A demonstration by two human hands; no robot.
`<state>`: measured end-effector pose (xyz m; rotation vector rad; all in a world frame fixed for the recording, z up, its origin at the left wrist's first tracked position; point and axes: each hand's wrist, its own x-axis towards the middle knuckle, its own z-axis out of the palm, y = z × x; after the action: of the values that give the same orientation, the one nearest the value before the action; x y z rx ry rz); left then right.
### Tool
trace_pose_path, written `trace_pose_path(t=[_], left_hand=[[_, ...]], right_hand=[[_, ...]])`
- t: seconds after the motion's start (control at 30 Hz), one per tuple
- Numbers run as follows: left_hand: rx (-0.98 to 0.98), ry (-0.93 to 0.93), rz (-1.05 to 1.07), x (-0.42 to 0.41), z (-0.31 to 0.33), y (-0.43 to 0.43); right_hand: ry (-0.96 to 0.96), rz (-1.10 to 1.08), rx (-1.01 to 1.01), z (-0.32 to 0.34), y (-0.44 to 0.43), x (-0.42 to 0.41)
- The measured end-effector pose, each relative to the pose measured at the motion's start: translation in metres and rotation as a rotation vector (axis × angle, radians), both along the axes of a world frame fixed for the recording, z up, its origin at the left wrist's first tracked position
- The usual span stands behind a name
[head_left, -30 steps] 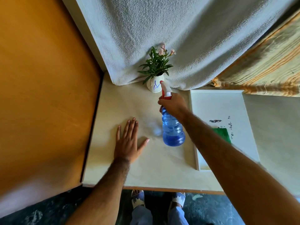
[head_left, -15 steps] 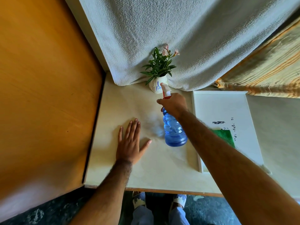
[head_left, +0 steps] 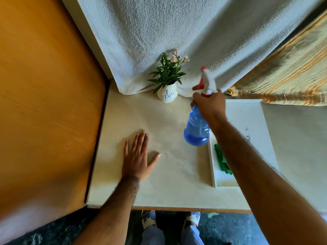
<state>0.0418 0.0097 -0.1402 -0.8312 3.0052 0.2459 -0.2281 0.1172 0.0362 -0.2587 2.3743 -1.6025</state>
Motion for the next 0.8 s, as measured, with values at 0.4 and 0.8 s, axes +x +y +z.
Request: trace_pose_path(t=[0.4,0.8], left_hand=[[-0.026,0.025,0.0,-0.001,-0.003,0.001],[-0.029,0.02,0.0,-0.001,-0.005,-0.001]], right_hand=[[0.374,-0.207,-0.049,-0.017,0.067,-0.07],[0.323,-0.211,-0.002,-0.047,0.084,-0.076]])
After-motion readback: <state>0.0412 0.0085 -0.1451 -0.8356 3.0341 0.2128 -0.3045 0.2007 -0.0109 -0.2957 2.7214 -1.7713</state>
